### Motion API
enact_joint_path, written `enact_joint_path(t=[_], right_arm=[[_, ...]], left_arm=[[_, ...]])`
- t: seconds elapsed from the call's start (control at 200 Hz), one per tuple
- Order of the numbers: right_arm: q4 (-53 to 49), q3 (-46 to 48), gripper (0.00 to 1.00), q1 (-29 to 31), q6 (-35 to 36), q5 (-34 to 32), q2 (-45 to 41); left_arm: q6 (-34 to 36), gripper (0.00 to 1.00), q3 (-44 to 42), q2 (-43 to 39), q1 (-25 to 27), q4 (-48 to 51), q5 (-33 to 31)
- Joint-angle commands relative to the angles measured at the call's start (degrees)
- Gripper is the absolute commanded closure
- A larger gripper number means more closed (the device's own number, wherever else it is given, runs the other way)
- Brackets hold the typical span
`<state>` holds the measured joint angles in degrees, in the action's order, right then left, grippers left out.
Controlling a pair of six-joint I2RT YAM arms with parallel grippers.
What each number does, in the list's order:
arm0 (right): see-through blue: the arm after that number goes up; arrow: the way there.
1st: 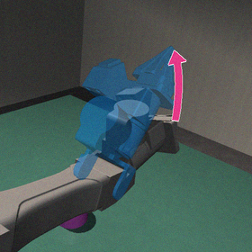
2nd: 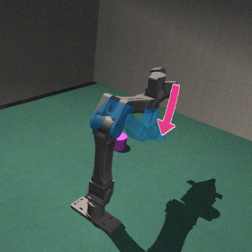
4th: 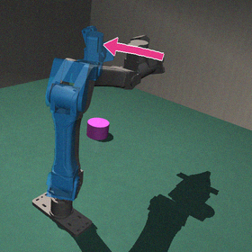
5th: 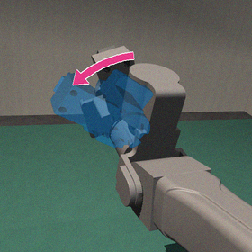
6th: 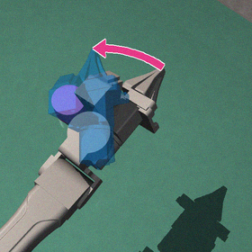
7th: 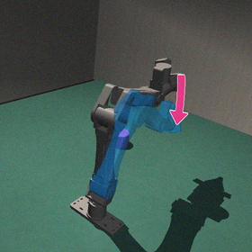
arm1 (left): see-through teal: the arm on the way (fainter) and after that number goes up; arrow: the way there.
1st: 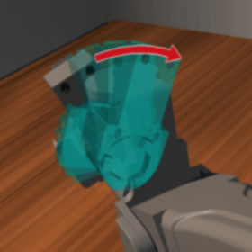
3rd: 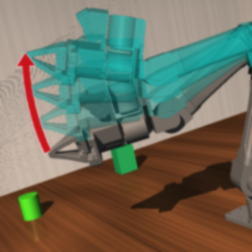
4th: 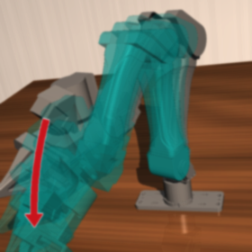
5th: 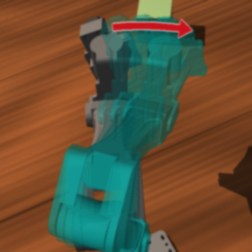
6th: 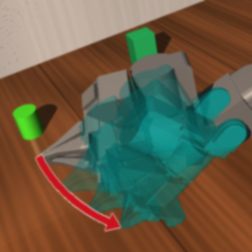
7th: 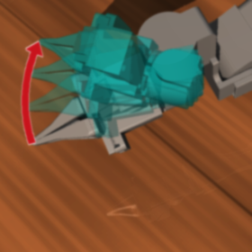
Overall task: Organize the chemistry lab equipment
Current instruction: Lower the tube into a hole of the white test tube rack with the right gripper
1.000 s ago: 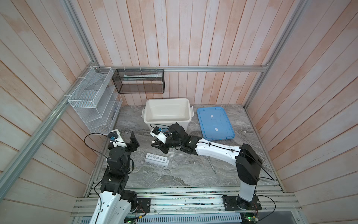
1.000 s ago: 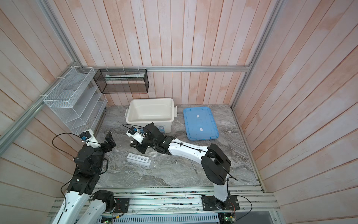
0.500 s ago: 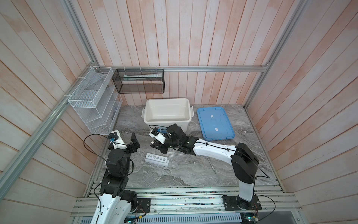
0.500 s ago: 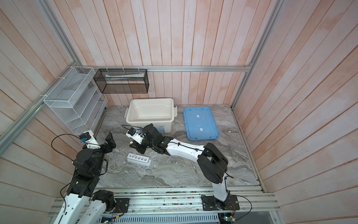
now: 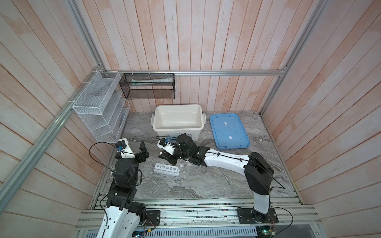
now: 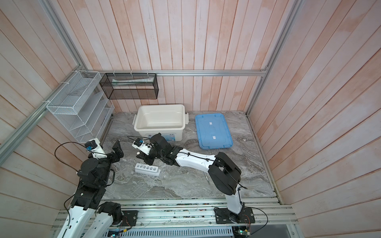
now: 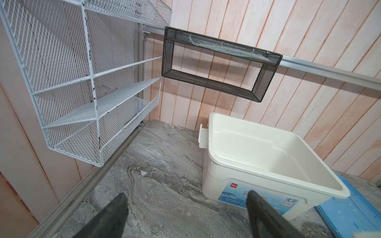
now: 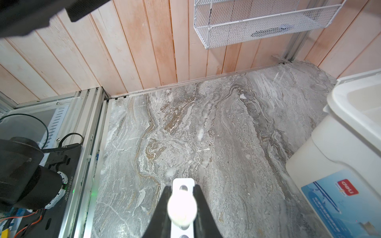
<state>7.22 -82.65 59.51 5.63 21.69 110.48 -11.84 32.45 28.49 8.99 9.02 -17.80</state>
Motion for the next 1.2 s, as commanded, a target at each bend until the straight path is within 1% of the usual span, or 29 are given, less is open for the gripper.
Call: enact_joint_path(t=[0.0,0.165,0.705,1.19], right_arm=[[-0.37,0.51,1.00,0.48,0.72,-0.82,0.97],[-0.48,1.33,1.00,0.59,0.99,-1.83,0.71],[4.22,5.02,1.00,0.59,0.70,-2.62,2.15],[6.15,5.01,1.00,0.58,0.73,-2.22,4.79]], left_arm=[[0.78,0.09,-0.99,-0.18,-0.33,-1.24,1.15],[0.82,0.09,-0.98,-0.07,-0.38,-1.13,1.28],[1.03,0.09,-0.99,0.35,-0.38,-1.24,1.81],[1.29,0.09,-0.87,0.78,-0.33,-1.29,1.88]])
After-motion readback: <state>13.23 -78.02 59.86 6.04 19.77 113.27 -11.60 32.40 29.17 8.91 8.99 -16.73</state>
